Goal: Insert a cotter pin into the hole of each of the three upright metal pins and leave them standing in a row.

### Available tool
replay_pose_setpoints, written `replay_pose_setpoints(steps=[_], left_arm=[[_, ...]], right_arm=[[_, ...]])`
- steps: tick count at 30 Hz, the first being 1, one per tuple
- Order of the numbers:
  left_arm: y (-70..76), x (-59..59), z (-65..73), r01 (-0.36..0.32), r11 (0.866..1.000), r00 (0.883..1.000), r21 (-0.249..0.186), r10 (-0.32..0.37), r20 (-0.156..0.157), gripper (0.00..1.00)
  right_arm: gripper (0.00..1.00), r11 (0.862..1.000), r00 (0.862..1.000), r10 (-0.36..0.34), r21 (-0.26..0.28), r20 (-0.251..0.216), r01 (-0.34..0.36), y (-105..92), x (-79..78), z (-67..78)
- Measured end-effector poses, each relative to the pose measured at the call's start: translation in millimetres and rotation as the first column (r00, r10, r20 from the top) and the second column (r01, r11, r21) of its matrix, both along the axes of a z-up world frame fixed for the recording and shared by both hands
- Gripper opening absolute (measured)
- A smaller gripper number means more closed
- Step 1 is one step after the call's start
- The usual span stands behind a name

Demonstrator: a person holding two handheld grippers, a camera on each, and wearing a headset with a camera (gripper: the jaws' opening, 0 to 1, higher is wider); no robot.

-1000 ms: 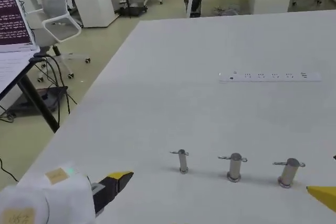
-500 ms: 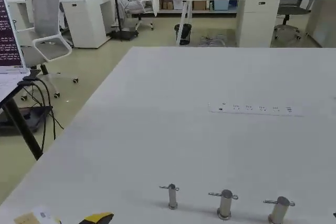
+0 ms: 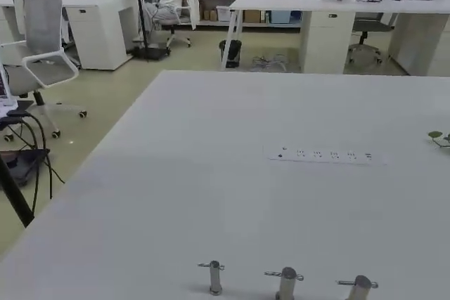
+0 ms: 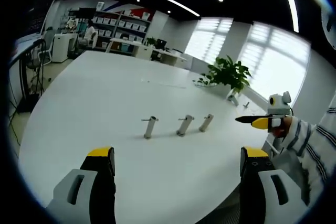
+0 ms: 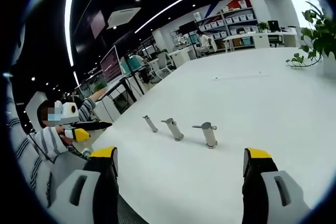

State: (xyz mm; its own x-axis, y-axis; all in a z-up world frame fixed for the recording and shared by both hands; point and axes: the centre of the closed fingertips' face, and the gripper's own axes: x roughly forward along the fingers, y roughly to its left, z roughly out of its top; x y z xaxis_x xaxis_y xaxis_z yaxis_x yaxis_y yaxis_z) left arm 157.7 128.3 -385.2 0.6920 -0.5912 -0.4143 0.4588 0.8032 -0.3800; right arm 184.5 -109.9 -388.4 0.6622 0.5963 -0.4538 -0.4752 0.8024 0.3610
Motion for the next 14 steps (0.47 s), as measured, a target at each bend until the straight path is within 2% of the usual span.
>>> replay_pose_setpoints(steps=[4,14], left_arm=[[-0.8,-5.1,-4.6,-0.003,1.000,0.999,-0.008,0.003,-0.036,0.99],[-2.8,-8.5,-9.3,-0.017,1.000,0.997,-0.021,0.016,-0.074,0.99]], right_arm=[[0.98,0.999,0.999,-0.044,-0.002,-0.025,0.044,-6.8,-2.8,-6.6],[0.98,0.998,0.996,-0.067,0.012,-0.052,0.068,-10.3,-5.2,-11.0]])
